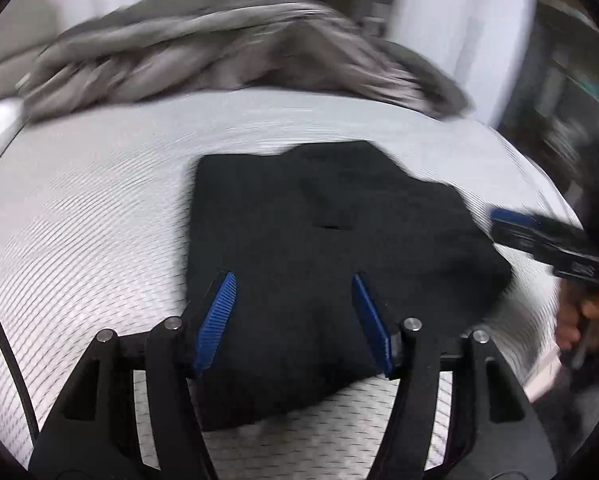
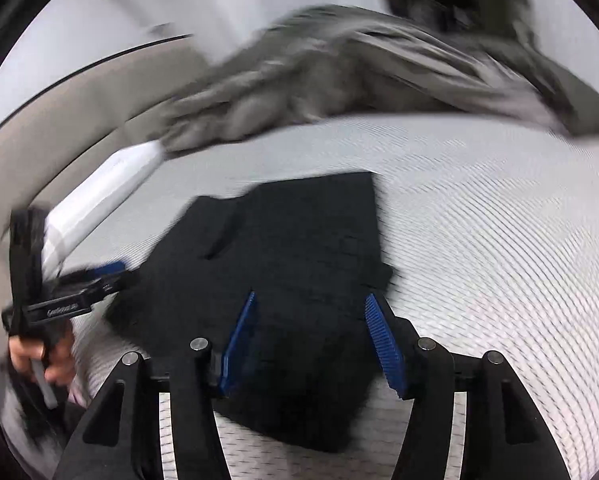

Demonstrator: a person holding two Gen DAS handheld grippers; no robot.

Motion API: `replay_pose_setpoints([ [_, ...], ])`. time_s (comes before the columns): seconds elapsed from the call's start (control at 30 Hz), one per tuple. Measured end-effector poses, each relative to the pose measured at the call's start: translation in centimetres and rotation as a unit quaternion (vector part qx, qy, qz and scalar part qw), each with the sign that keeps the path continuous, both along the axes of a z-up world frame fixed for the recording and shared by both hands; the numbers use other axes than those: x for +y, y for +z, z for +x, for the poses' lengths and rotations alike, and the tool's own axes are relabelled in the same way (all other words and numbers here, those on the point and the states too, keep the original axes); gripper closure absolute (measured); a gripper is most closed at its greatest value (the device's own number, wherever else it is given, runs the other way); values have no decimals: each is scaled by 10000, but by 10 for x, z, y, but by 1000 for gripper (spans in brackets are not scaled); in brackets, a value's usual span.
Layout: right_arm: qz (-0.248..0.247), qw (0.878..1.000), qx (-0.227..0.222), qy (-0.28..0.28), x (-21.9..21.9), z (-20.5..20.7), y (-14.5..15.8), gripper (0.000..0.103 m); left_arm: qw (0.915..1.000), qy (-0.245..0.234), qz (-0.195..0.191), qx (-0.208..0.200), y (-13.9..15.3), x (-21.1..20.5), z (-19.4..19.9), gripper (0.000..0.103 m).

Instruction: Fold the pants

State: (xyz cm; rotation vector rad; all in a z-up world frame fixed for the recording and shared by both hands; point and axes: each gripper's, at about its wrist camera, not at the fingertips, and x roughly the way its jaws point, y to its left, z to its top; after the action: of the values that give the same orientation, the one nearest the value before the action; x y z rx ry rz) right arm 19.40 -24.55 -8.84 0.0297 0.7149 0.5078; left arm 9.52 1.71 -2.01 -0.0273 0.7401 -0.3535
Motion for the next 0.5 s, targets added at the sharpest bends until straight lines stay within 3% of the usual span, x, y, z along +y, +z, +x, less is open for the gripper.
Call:
replay_pose_setpoints([
  [0.1, -126, 9985, 243, 466, 37, 4, -17, 46, 9972, -656, 137, 337, -19, -26, 8, 44],
  [0.2, -760, 9940, 426, 657, 65, 18, -46, 52, 9950, -786, 329, 521, -36, -27, 17, 44],
  [0.33, -1618, 9849, 62, 610, 49, 11, -49, 64, 9920, -1045, 296, 648, -37, -7, 9, 44],
  [0.43, -2078, 9765, -240, 519, 31, -4, -43, 63, 9914, -1085, 348, 640, -33, -2, 7, 44],
  [0.5, -2011, 9785, -223, 392, 19, -9, -38, 62, 9927, -959, 342, 639, -27, 1, 5, 44],
])
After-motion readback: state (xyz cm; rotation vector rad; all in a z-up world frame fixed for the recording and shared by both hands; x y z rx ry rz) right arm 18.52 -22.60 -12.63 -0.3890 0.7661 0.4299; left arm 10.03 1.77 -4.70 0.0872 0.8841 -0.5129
